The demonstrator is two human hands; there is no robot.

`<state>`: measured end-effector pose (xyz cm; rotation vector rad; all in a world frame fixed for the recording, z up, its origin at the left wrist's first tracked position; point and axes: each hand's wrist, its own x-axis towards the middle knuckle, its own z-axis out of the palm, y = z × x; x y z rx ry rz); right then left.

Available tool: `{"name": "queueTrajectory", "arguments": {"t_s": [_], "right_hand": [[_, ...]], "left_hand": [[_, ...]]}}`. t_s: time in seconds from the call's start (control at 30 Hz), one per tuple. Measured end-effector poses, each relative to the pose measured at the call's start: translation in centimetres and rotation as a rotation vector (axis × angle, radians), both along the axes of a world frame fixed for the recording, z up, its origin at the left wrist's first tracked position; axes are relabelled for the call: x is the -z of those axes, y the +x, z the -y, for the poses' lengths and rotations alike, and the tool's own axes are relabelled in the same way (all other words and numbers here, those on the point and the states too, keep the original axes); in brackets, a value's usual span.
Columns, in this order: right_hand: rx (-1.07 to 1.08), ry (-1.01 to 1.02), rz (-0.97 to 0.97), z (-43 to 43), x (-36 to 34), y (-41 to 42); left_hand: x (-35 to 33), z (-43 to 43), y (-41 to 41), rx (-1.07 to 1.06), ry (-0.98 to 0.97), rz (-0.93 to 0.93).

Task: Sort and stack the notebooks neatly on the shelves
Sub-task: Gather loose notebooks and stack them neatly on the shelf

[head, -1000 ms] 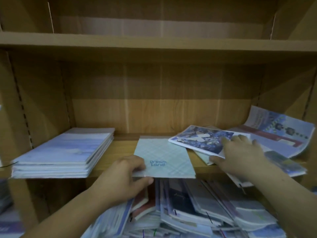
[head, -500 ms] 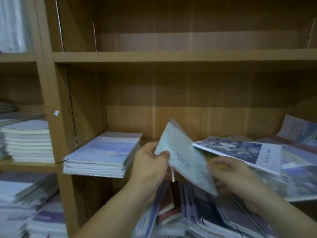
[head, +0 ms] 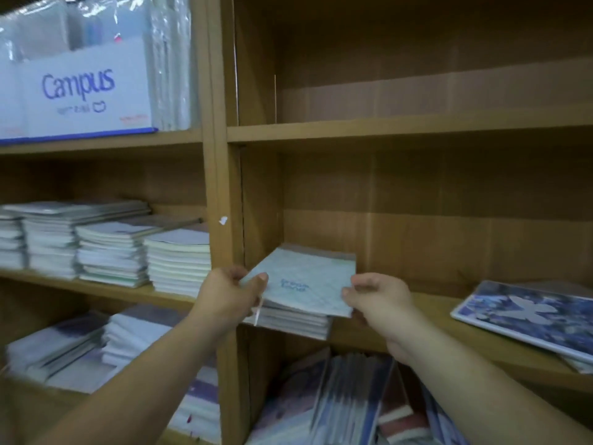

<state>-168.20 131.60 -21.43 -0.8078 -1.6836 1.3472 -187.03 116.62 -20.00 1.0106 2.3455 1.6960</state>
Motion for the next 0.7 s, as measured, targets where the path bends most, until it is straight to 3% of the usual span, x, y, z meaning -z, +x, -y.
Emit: {"name": "queueTrajectory", "arguments": {"t_s": [0.1,0.23,0.37,0.57,0.7], "right_hand": [[-0.094,0.105,0.175,0.0,1.4,-1.1],[-0.228,0.134,0.203,-0.7,3.7,-1.9],[-0.18,0.169,0.123,-0.7,4.1,-3.4],[-0.141,0.275,0.204,-0.8,5.1,-3.7],[-0.1,0.269,0.13,-1.2,5.5,-3.7]], "left_hand": [[2.5,1.4,-2.9,-0.086,-0.277,-0.399],[3.6,1.9,-3.7,0.12,-0.291,-0.736],[3.1,0.4,-4.1,0.14,-0.302,-0.774],[3.2,-1.2,-4.3,0.112,-0.323,-0.807],[3.3,-1.4,-4.8,0.129,-0.303,-0.813]]}}
